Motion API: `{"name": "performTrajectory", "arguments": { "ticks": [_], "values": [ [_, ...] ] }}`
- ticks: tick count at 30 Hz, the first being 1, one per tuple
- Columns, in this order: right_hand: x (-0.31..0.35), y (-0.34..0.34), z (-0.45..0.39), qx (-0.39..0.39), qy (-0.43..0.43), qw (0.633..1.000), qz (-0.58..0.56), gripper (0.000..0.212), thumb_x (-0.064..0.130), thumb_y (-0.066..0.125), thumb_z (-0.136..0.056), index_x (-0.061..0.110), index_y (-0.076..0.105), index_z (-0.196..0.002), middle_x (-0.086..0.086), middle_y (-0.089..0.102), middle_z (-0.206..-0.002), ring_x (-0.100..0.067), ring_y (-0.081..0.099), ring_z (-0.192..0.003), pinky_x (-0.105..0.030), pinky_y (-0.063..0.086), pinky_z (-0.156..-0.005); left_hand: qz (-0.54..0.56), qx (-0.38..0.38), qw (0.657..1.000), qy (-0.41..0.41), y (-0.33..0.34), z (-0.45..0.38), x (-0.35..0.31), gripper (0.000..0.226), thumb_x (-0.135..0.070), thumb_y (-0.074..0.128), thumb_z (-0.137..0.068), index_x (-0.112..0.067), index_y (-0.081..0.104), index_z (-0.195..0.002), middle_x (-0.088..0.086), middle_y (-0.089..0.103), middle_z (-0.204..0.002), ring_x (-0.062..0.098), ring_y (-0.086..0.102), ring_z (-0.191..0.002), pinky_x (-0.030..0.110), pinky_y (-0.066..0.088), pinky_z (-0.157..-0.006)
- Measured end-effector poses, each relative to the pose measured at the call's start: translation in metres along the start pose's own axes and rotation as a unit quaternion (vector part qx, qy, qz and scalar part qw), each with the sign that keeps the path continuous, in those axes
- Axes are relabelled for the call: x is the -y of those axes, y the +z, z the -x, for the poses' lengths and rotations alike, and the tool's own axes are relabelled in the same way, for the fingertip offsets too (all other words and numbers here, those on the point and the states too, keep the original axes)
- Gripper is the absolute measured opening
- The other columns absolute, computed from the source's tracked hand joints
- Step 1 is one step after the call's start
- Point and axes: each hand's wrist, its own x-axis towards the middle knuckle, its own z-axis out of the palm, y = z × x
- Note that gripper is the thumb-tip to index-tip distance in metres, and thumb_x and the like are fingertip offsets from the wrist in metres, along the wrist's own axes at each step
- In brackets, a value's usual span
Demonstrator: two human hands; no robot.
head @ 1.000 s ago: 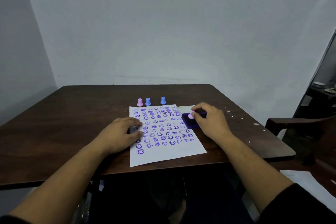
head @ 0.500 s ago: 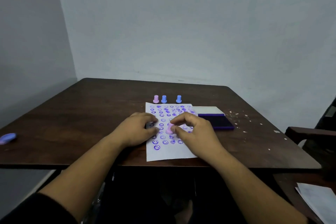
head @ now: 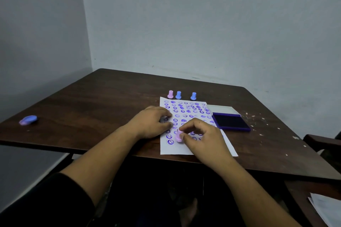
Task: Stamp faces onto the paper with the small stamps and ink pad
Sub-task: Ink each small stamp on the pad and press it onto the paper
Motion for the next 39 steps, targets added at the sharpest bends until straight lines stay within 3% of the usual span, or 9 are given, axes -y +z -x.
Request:
{"name": "performTrajectory", "arguments": {
  "ticks": [13, 28, 33, 37, 39],
  "values": [
    [0.0, 0.001, 0.003, 0.016, 0.019, 1.0, 0.011, 0.023, 0.018, 0.082, -0.084, 0.04, 0.075, -0.086, 0.027, 0.076, -0.09, 0.004, 0.068, -0.094, -0.002, 0.043, -0.077, -0.008, -0.001, 1.0, -0.001, 0.0, -0.001, -0.001, 0.05, -0.051, 0.058, -0.089, -0.03, 0.062, -0.134, -0.015, 0.056, -0.142, 0.014, 0.043, -0.133, 0.04, 0.039, -0.11],
    [0.0, 0.0, 0.002, 0.021, 0.01, 0.999, 0.028, 0.017, 0.016, 0.083, -0.084, 0.031, 0.076, -0.082, 0.028, 0.075, -0.088, 0.007, 0.068, -0.09, -0.003, 0.043, -0.075, -0.009, 0.003, 1.0, -0.004, 0.0, -0.001, -0.001, 0.052, -0.054, 0.058, -0.088, -0.031, 0.062, -0.134, -0.016, 0.056, -0.143, 0.013, 0.042, -0.134, 0.041, 0.038, -0.111],
    [-0.001, -0.002, -0.001, -0.038, 0.017, 0.999, -0.029, 0.017, 0.013, 0.082, -0.086, 0.028, 0.076, -0.085, 0.02, 0.078, -0.091, -0.002, 0.073, -0.092, -0.014, 0.052, -0.082, -0.008, 0.005, 1.0, -0.005, 0.0, -0.001, 0.0, 0.053, -0.055, 0.056, -0.087, -0.031, 0.061, -0.134, -0.016, 0.056, -0.143, 0.012, 0.042, -0.134, 0.04, 0.039, -0.111],
    [0.0, -0.007, -0.008, -0.067, 0.044, 0.992, -0.093, 0.023, 0.008, 0.081, -0.09, 0.03, 0.073, -0.094, 0.013, 0.08, -0.093, -0.012, 0.077, -0.093, -0.042, 0.063, -0.09, -0.01, 0.006, 1.0, -0.004, -0.001, -0.001, 0.0, 0.052, -0.056, 0.057, -0.088, -0.031, 0.061, -0.134, -0.016, 0.056, -0.142, 0.013, 0.043, -0.133, 0.039, 0.04, -0.109],
    [0.0, -0.012, -0.015, -0.073, 0.049, 0.991, -0.097, 0.028, 0.004, 0.077, -0.092, 0.031, 0.072, -0.1, 0.009, 0.081, -0.094, -0.014, 0.078, -0.095, -0.048, 0.063, -0.091, -0.009, 0.006, 1.0, -0.005, -0.001, -0.001, 0.0, 0.053, -0.056, 0.057, -0.088, -0.031, 0.061, -0.135, -0.016, 0.056, -0.142, 0.013, 0.042, -0.134, 0.04, 0.039, -0.11]
  ]
}}
